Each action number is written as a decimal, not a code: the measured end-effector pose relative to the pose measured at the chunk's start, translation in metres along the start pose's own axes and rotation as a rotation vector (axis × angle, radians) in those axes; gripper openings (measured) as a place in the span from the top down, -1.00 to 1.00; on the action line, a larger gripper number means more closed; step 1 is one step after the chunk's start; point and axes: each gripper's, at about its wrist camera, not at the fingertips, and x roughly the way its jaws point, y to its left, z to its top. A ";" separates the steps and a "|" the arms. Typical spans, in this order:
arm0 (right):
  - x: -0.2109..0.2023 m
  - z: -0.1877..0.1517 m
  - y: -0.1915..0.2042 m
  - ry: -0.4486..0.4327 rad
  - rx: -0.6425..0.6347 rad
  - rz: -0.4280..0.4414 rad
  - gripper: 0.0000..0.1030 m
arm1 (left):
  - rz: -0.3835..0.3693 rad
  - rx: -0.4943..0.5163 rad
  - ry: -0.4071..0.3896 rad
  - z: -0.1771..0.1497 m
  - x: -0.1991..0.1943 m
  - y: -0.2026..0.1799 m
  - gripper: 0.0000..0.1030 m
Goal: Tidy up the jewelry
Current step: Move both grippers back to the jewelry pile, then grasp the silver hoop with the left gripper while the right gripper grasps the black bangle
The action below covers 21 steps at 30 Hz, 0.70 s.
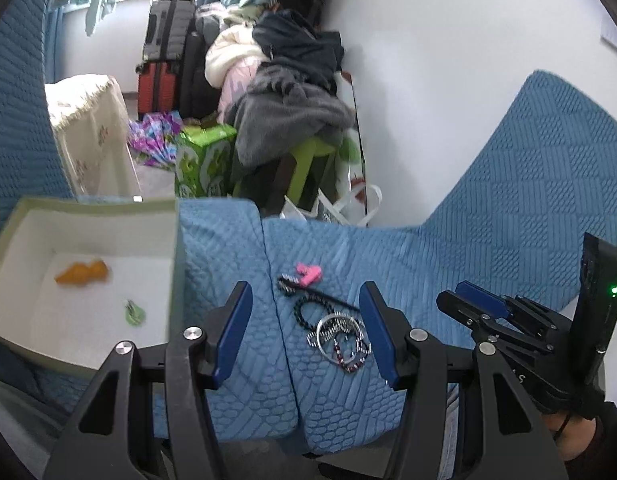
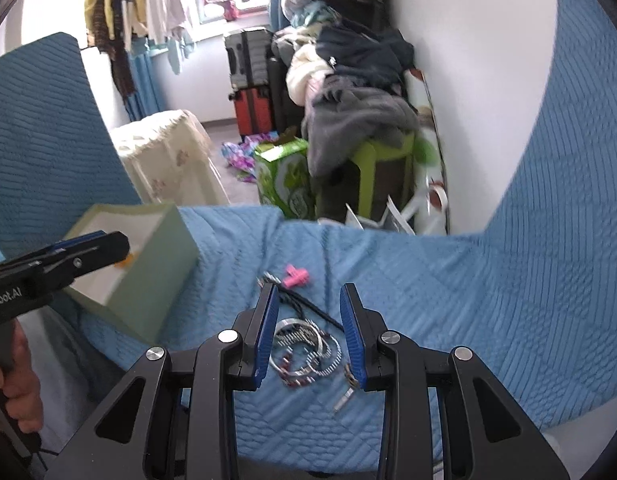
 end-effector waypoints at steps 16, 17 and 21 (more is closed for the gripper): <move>0.084 -0.050 -0.055 0.219 0.129 -0.006 0.43 | -0.050 0.054 0.228 -0.055 0.110 -0.007 0.19; 0.087 -0.051 -0.060 0.229 0.146 -0.007 0.43 | -0.051 0.062 0.236 -0.057 0.115 -0.008 0.23; 0.099 -0.058 -0.075 0.275 0.195 -0.040 0.43 | -0.067 0.093 0.256 -0.059 0.130 -0.012 0.40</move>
